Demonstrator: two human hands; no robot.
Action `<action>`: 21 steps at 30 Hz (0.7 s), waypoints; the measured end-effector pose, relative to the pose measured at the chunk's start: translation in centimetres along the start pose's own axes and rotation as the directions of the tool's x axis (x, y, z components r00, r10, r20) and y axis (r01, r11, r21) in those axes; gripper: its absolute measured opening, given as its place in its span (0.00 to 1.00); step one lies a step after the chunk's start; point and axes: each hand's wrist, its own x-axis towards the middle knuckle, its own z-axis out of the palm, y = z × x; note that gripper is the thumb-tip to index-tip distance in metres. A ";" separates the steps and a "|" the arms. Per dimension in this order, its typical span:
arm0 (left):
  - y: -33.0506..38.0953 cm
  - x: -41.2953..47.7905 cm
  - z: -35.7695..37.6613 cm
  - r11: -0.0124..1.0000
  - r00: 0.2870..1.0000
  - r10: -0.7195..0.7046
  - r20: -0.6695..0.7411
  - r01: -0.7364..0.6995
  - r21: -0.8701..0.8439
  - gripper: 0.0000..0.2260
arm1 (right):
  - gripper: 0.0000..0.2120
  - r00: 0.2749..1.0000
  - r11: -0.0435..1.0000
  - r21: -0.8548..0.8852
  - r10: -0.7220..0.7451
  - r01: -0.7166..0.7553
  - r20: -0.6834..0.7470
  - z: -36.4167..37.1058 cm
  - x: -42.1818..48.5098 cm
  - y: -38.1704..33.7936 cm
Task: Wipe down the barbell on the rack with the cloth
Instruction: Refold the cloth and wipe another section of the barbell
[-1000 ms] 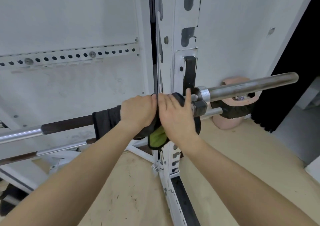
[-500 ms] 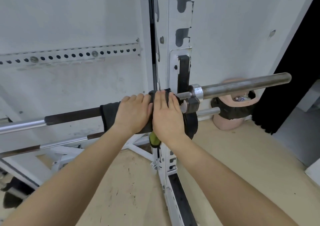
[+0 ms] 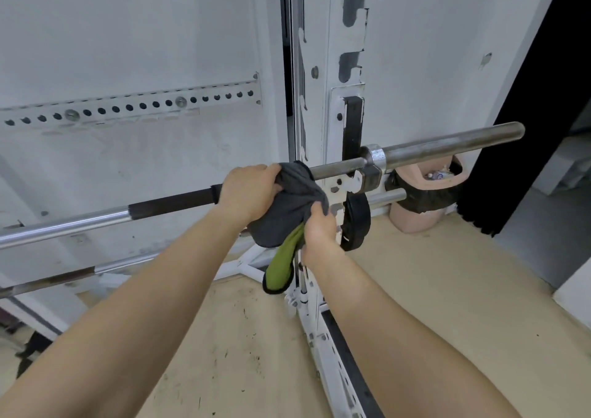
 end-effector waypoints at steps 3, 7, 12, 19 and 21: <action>2.5 2.3 0.5 0.992 0.999 0.053 -0.003 -0.053 -0.118 0.12 | 0.16 0.990 0.924 0.369 0.134 -0.105 -0.052 1.7 1.4 -2.9; 4.6 3.6 1.5 0.982 0.993 0.119 0.022 -0.115 -0.150 0.11 | 0.20 0.987 0.770 0.629 0.155 -0.103 -0.028 2.6 4.4 -5.2; -3.1 -2.0 1.4 0.995 0.997 0.057 -0.057 -0.052 0.086 0.13 | 0.16 0.960 0.753 0.595 0.209 -0.279 0.186 7.9 -0.6 -0.8; -10.6 -9.2 -0.8 0.995 0.993 -0.096 -0.064 0.093 -0.042 0.13 | 0.17 0.891 0.819 0.390 0.291 -0.420 0.348 12.9 -5.2 3.5; -9.2 -8.1 -1.8 0.944 0.967 -0.254 0.010 0.250 -0.217 0.17 | 0.15 0.882 0.868 0.304 0.263 -0.394 0.390 11.5 -4.8 3.4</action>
